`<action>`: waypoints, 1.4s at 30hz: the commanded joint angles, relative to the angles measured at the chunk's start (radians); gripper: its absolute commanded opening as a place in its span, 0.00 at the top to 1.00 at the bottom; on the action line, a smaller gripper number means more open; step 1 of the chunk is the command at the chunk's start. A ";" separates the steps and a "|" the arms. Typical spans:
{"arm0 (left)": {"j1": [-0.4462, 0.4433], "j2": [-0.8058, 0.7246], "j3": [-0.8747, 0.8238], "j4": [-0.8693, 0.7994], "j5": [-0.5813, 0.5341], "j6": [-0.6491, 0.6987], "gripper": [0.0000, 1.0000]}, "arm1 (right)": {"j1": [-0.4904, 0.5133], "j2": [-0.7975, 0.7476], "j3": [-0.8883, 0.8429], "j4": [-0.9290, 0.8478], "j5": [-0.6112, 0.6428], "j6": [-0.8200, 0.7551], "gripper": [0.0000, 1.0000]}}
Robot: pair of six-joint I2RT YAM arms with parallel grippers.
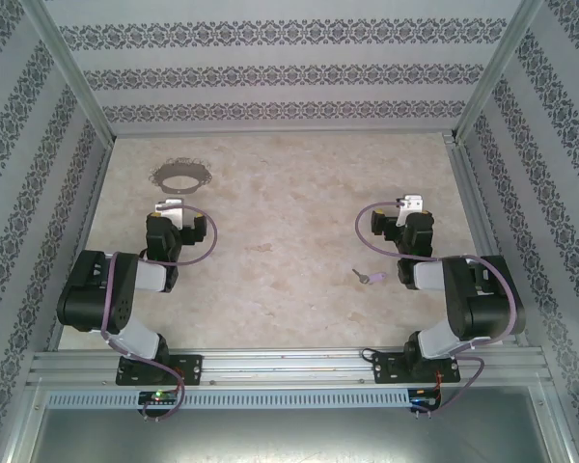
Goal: Put the keys on the keyring
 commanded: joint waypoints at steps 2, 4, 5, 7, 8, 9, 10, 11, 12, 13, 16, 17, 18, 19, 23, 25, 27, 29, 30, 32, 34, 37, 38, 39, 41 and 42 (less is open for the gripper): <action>-0.001 -0.007 0.005 -0.011 0.012 0.006 0.00 | 0.004 -0.016 0.009 0.023 -0.016 -0.001 0.02; -0.001 -0.007 0.005 -0.010 0.014 0.005 0.00 | 0.004 -0.016 0.010 0.022 -0.018 -0.002 0.02; -0.001 -0.006 0.005 -0.011 0.014 0.005 0.00 | 0.004 -0.016 0.010 0.024 -0.017 -0.002 0.02; 0.000 -0.005 0.009 -0.020 0.011 0.003 0.00 | 0.004 -0.016 0.009 0.024 -0.019 -0.001 0.02; 0.001 -0.005 0.011 -0.021 0.012 0.002 0.00 | 0.002 -0.016 0.011 0.024 -0.020 -0.001 0.02; 0.002 -0.004 0.013 -0.025 0.014 0.000 0.00 | 0.002 -0.016 0.010 0.024 -0.020 -0.001 0.02; 0.007 -0.004 0.017 -0.033 0.019 -0.004 0.00 | 0.002 -0.017 0.010 0.024 -0.021 0.001 0.02; 0.015 -0.004 0.020 -0.042 0.032 -0.011 0.00 | -0.002 -0.017 0.011 0.023 -0.027 0.004 0.02; 0.020 -0.005 0.024 -0.047 0.039 -0.016 0.00 | -0.002 -0.016 0.010 0.022 -0.028 0.004 0.02; 0.024 -0.007 0.024 -0.050 0.044 -0.018 0.00 | -0.003 -0.016 0.012 0.021 -0.028 0.004 0.02; 0.027 -0.005 0.025 -0.050 0.048 -0.020 0.00 | -0.013 -0.015 0.015 0.015 -0.049 0.011 0.02; 0.026 -0.005 0.024 -0.051 0.048 -0.020 0.00 | -0.013 -0.015 0.015 0.016 -0.049 0.010 0.02; 0.026 -0.004 0.025 -0.052 0.048 -0.018 0.00 | -0.013 -0.015 0.015 0.015 -0.049 0.010 0.02; 0.027 -0.007 0.024 -0.048 0.053 -0.017 0.00 | -0.014 -0.015 0.015 0.015 -0.050 0.011 0.02; 0.025 -0.012 -0.015 0.024 0.077 -0.002 0.00 | -0.014 -0.028 0.005 0.030 -0.043 0.015 0.02; 0.025 -0.028 -0.025 0.029 0.056 -0.011 0.00 | -0.013 -0.090 0.002 -0.013 -0.028 0.017 0.02; 0.024 -0.061 -0.009 -0.031 0.041 -0.016 0.00 | -0.015 -0.169 0.027 -0.131 -0.027 0.018 0.02; 0.023 -0.099 0.016 -0.110 0.033 -0.016 0.00 | -0.015 -0.229 0.064 -0.239 -0.031 0.016 0.02; 0.022 -0.111 0.024 -0.135 0.030 -0.017 0.00 | -0.015 -0.249 0.074 -0.263 -0.032 0.022 0.02; 0.022 -0.146 0.031 -0.175 0.033 -0.015 0.00 | -0.018 -0.293 0.104 -0.324 -0.032 0.070 0.02; 0.022 -0.180 0.038 -0.210 0.032 -0.015 0.00 | -0.018 -0.327 0.154 -0.423 -0.037 0.132 0.02; 0.021 -0.235 0.053 -0.273 0.017 -0.019 0.00 | -0.021 -0.356 0.208 -0.529 -0.033 0.271 0.02; 0.022 -0.254 0.058 -0.285 0.010 -0.028 0.00 | -0.021 -0.364 0.216 -0.548 -0.042 0.309 0.02; 0.021 -0.275 0.063 -0.296 0.007 -0.042 0.00 | -0.021 -0.372 0.222 -0.564 -0.052 0.339 0.02; 0.021 -0.316 0.097 -0.359 0.013 -0.078 0.00 | -0.021 -0.383 0.236 -0.600 -0.095 0.382 0.02; 0.021 -0.328 0.128 -0.418 0.015 -0.100 0.00 | -0.019 -0.387 0.241 -0.611 -0.119 0.400 0.02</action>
